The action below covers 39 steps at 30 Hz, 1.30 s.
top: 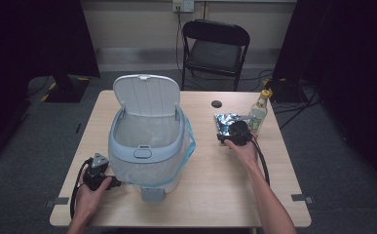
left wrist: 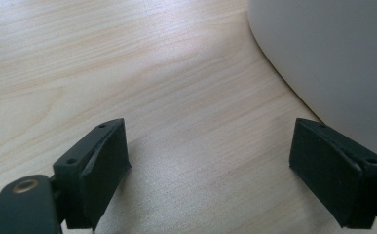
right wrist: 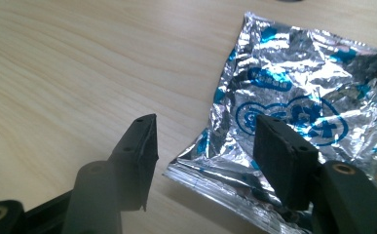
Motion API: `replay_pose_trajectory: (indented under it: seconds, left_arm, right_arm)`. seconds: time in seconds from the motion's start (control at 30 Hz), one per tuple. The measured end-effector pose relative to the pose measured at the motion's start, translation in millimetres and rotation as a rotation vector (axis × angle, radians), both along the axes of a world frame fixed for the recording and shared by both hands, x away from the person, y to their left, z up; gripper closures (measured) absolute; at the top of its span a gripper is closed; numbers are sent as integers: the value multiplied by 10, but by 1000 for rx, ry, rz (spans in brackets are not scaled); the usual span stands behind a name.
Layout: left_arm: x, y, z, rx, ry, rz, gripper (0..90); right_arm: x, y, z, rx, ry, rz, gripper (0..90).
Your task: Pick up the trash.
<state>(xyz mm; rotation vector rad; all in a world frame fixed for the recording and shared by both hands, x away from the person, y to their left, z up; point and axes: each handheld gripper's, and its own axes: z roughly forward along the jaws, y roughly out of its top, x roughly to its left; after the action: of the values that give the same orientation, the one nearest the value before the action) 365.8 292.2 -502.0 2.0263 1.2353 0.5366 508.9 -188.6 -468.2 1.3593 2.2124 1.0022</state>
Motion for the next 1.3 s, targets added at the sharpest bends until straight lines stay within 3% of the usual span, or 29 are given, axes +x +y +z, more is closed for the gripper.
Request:
replay_pose_trajectory:
  seconds: [0.13,0.17,0.4,0.63,0.77,0.83,1.13,1.3]
  left_arm:
    - [0,0,0,0,0,0,136]
    - [0,0,0,0,0,0,136]
    - [0,0,0,0,0,0,137]
    - [0,0,0,0,0,0,137]
    - [0,0,0,0,0,0,136]
    - [0,0,0,0,0,0,137]
    - [0,0,0,0,0,0,137]
    - [0,2,2,5,-2,1,137]
  right_arm:
    - [64,-5,-143,0,24,-34,411]
    - [69,1,-178,-21,24,-34,405]
    - [64,67,-227,-69,-1,-44,448]
    - [75,61,-216,-69,-4,-38,714]
    - [74,45,-210,-49,15,-27,864]
    - [70,46,-212,-35,19,-31,884]
    - [-25,-81,-230,52,51,-16,900]
    - [-148,-156,-228,123,44,-14,900]
